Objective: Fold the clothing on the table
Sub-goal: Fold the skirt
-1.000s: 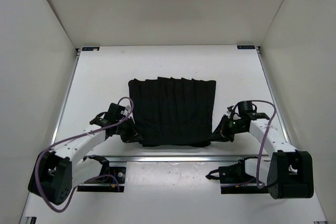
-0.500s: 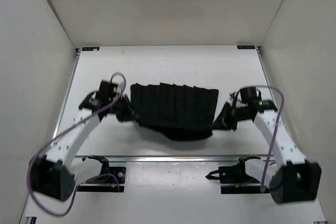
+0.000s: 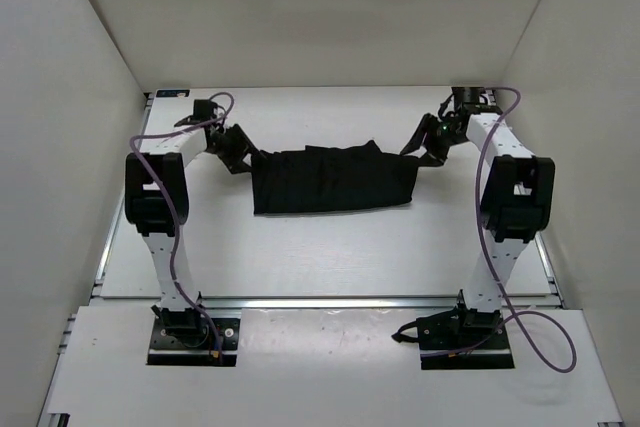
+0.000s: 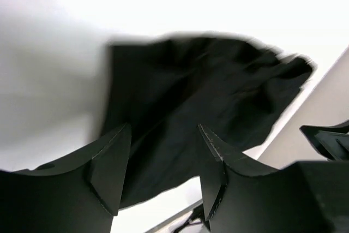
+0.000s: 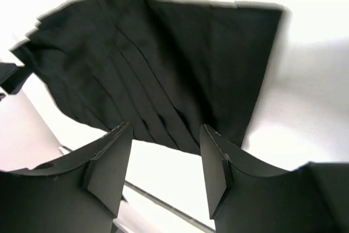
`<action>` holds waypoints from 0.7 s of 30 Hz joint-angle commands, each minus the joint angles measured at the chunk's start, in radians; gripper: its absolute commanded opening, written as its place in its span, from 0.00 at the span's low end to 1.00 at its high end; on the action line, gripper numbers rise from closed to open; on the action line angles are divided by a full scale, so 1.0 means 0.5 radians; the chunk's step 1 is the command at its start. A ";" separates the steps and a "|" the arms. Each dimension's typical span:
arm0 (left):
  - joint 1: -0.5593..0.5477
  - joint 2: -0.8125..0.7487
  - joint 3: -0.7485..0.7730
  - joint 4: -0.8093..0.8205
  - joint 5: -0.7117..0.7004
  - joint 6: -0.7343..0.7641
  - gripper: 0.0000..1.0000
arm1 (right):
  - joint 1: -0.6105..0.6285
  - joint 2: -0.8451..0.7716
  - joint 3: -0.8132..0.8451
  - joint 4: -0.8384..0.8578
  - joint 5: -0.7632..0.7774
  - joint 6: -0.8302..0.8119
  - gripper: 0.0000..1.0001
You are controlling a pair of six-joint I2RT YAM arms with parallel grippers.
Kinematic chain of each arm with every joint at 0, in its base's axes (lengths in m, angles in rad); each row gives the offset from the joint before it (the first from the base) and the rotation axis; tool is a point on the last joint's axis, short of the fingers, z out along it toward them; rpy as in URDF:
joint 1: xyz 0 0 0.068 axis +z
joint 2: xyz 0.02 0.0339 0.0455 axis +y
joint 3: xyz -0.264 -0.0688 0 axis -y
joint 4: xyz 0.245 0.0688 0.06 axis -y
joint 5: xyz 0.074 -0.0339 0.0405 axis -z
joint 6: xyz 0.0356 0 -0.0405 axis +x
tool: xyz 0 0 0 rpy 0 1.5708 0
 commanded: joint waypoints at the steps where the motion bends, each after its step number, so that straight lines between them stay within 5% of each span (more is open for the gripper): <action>1: 0.005 -0.406 -0.235 0.155 0.035 0.017 0.61 | -0.037 -0.340 -0.255 0.134 0.104 -0.062 0.50; 9: -0.099 -0.885 -1.010 0.271 -0.494 0.015 0.65 | -0.040 -0.648 -1.118 0.723 0.034 0.121 0.57; 18: -0.317 -0.687 -1.184 0.382 -0.601 -0.142 0.65 | 0.067 -0.366 -1.073 0.868 0.123 0.244 0.57; 20: -0.363 -0.637 -1.138 0.385 -0.632 -0.142 0.57 | 0.064 -0.341 -1.097 0.932 0.086 0.278 0.45; 21: -0.360 -0.616 -1.122 0.394 -0.641 -0.157 0.44 | 0.067 -0.329 -1.118 0.960 0.068 0.284 0.17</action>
